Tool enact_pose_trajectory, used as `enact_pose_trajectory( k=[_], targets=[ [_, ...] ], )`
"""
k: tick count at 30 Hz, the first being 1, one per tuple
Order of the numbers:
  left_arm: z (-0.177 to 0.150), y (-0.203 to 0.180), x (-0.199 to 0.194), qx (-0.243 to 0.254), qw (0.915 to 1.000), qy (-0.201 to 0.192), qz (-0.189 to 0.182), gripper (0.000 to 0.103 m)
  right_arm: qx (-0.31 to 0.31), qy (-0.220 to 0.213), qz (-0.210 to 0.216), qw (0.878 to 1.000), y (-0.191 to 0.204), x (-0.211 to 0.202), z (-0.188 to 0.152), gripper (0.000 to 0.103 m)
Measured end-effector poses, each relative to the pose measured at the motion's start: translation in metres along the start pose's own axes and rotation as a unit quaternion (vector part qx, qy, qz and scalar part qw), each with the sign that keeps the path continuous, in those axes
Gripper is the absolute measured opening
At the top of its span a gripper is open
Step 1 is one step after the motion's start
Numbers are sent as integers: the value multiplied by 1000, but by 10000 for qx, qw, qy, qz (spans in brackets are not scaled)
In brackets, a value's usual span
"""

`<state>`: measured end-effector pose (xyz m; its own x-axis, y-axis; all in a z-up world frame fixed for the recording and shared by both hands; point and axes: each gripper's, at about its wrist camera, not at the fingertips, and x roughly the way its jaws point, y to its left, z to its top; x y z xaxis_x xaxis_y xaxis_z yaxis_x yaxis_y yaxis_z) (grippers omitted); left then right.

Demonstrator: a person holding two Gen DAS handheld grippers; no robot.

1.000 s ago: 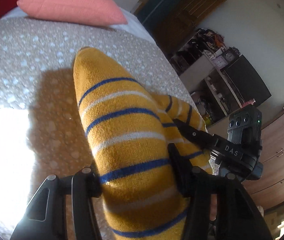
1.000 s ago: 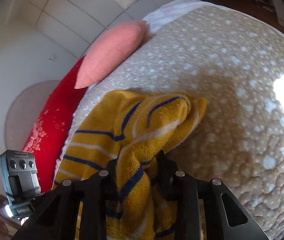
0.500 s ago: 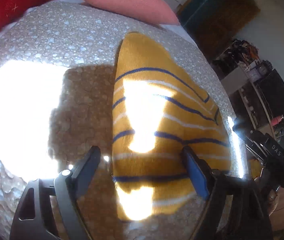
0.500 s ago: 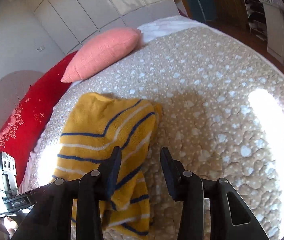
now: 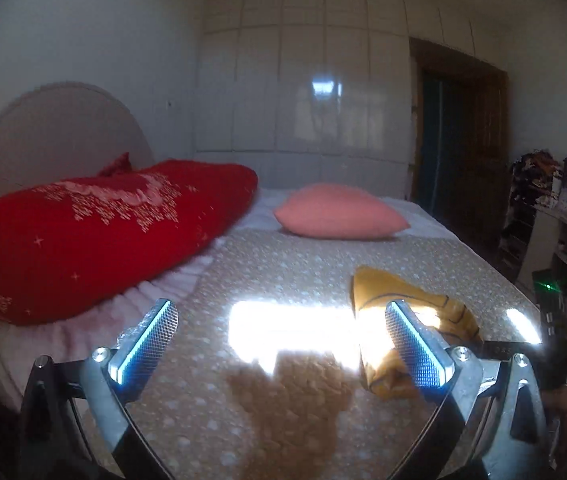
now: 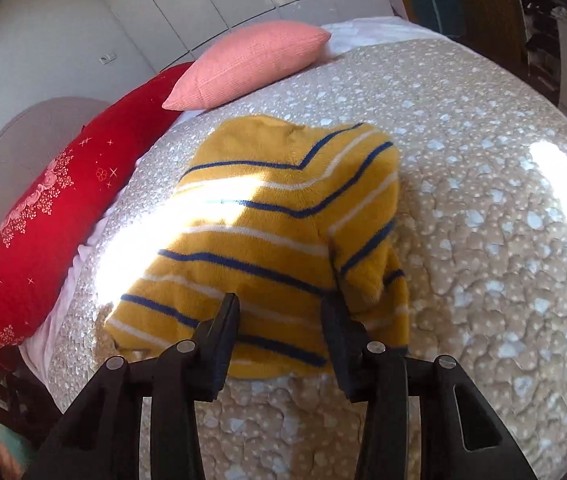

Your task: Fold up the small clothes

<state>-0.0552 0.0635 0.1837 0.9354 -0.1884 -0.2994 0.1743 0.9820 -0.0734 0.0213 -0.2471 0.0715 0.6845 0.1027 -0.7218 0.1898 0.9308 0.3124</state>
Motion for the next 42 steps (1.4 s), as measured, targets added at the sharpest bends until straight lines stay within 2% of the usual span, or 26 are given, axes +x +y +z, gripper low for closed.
enact_pose_trajectory(
  k=[3,5,6,8,10,12,18,23,27,33,38,42],
  targets=[
    [6,10,-17,-4,9992,-261,291,103,-311,-305,-129,9990,26,-29,1,53],
    [8,16,-27,-14,9995,-150,274,103,-308,-431,-79,9986,39,-44,0,66],
    [8,19,-33,-45,9995,-86,286,103,-237,-497,21,9985,44,-51,-3,68],
    [8,28,-45,-85,9991,7,421,103,-56,-564,177,9982,49,-61,-16,78],
    [7,29,-54,27,9984,-43,561,103,72,-512,206,9985,52,-64,-36,80],
    [6,28,-63,158,9990,-90,406,103,99,-403,66,9991,51,-66,-59,80],
    [-15,8,-67,317,9965,724,-270,103,152,-392,-791,9960,24,-95,-111,80],
    [-41,-32,-55,595,9870,1435,-420,103,215,-543,-1117,9920,8,-126,-129,85],
    [-58,-61,-50,888,9801,1695,-523,103,51,-593,-1364,9889,10,-136,-140,89],
    [-81,-77,-40,1119,9684,2145,-608,103,-138,-385,-1529,9874,14,-123,-149,90],
    [-92,-74,-31,989,9606,2505,-685,103,-119,-277,-1491,9884,17,-116,-151,90],
    [-93,-71,-29,847,9581,2620,-796,103,-277,-233,-1553,9872,24,-113,-152,90]
  ],
)
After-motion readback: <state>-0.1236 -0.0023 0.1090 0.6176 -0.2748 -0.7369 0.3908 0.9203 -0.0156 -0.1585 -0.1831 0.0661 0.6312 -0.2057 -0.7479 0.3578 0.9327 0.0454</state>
